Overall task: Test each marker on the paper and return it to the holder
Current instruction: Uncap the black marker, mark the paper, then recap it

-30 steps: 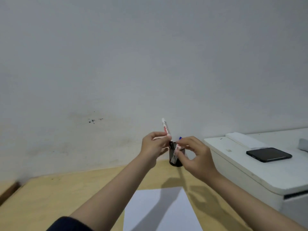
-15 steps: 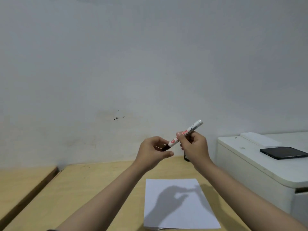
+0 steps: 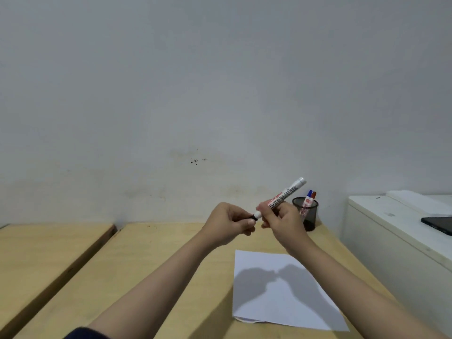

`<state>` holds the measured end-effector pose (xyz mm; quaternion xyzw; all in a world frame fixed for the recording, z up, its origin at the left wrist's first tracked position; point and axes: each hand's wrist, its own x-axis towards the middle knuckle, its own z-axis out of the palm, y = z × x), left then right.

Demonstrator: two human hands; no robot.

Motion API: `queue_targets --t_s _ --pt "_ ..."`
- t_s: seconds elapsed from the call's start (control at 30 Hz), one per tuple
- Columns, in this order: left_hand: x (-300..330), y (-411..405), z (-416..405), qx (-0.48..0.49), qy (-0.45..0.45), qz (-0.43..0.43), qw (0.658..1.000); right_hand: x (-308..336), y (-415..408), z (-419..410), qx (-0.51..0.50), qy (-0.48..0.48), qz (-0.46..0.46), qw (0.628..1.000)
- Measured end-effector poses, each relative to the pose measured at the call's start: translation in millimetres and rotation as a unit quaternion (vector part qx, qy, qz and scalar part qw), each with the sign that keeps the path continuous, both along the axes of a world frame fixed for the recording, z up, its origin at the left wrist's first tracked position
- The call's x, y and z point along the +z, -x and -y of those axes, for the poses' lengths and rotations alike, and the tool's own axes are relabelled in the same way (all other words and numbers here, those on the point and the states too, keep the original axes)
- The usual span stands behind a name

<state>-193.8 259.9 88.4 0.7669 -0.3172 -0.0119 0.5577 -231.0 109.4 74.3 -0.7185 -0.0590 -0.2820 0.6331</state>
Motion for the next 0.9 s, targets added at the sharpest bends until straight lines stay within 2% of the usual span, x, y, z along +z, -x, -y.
queue_targets --t_s 0.13,0.4,0.57,0.73,0.8,0.9 --pt "-2 -16 -14 -0.032 -0.029 -0.039 0.998 -12 -11 -7 0.024 -0.024 0.003 0.999" --pt "-15 -58 -26 -0.054 -0.019 -0.137 0.989 -38 -52 -25 0.037 -0.15 -0.027 0.988" --pt "-33 -94 -44 -0.012 -0.061 -0.179 0.982 -44 -71 -13 0.043 -0.22 -0.022 0.974" --pt "-67 -128 -62 0.122 -0.235 -0.081 0.961 -58 -81 9 0.025 -0.056 0.008 0.998" --pt "-75 -133 -55 0.155 -0.27 -0.049 0.949 -69 -85 9 0.025 -0.022 -0.005 0.999" --pt "-85 -142 -41 0.152 -0.3 -0.023 0.941 -81 -93 10 0.026 -0.005 -0.011 1.0"
